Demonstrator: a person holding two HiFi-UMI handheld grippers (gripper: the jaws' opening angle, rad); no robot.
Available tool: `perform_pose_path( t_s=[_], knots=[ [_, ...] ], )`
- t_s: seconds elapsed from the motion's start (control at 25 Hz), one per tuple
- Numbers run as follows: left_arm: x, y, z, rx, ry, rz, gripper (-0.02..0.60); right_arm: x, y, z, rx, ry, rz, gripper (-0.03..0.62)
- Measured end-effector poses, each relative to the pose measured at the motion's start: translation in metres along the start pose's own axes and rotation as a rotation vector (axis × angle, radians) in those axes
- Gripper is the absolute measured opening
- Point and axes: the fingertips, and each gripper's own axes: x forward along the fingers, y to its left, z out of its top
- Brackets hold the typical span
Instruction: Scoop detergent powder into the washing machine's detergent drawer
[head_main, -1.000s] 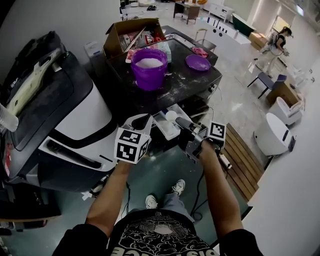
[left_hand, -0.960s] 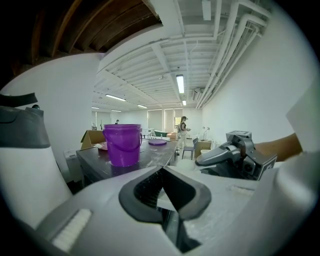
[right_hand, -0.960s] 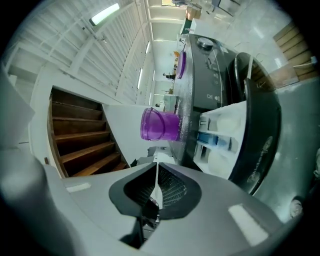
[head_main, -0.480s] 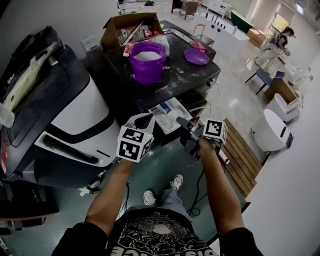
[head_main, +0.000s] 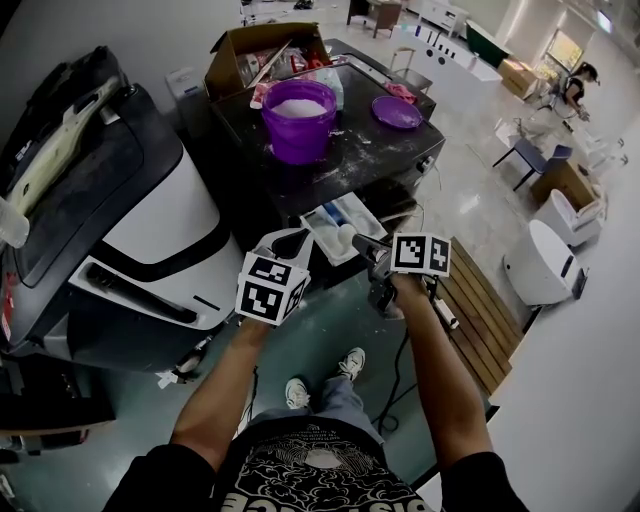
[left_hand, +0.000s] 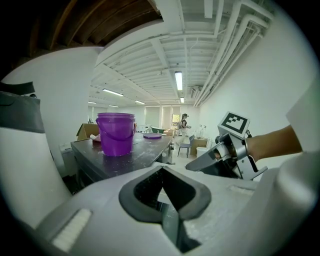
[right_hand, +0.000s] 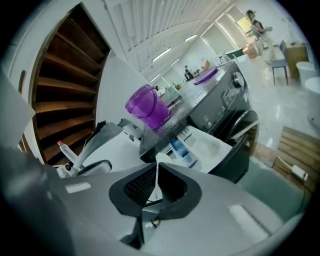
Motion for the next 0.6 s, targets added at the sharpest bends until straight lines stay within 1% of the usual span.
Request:
perform_pose_path(
  t_s=[0.16,0.6],
  knots=[
    [-0.001,0.001,-0.004,-0.005,0.004,0.001,0.0,0.003,-0.001,0.001,-0.108,0.025,-0.062,0.029],
    [-0.004,0.004,-0.007,-0.016,0.008,0.006,0.0,0.011,-0.002,-0.007,-0.34,0.117,-0.163,0.029]
  ],
)
